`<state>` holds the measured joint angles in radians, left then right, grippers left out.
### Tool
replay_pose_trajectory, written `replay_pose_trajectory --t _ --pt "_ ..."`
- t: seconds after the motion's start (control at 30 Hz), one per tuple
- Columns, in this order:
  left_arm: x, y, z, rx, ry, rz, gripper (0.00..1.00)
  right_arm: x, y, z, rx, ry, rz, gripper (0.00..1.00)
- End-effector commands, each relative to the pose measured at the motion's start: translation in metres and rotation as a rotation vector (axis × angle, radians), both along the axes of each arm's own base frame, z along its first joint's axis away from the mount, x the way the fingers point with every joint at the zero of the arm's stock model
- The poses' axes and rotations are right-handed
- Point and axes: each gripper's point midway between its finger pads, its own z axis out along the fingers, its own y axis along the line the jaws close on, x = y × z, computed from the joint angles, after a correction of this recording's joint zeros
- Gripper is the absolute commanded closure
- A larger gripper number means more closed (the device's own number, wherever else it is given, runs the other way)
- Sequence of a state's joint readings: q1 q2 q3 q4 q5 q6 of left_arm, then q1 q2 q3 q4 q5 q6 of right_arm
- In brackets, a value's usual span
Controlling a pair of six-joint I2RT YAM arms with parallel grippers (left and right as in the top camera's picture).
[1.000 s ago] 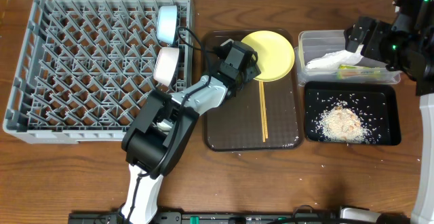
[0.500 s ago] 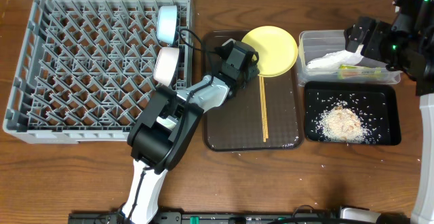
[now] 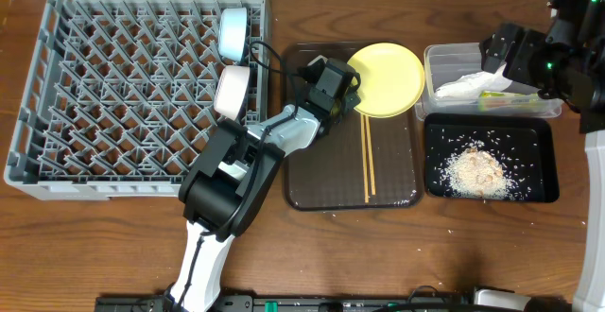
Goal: Sort waste into correct bins and load items into the dishwasher
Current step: 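Lift the yellow plate and carry it to the rack's back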
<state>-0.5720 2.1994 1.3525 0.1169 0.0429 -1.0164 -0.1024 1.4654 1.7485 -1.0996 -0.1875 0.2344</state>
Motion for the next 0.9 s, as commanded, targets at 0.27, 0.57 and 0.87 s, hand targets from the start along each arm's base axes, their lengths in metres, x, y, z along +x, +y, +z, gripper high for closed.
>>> replay_pose_trajectory --t 0.27,0.57,0.87 --pt "0.012 0.06 -0.027 0.109 0.042 0.055 0.93 0.0 -0.002 0.004 0.013 -0.008 -0.012 0.01" --pt "0.03 0.071 0.069 0.248 -0.209 -0.144 0.93 0.0 -0.002 0.004 0.013 -0.008 -0.012 0.01" --pt "0.015 0.103 0.176 0.477 -0.402 -0.206 0.93 0.0 -0.002 0.004 0.013 -0.008 -0.012 0.01"
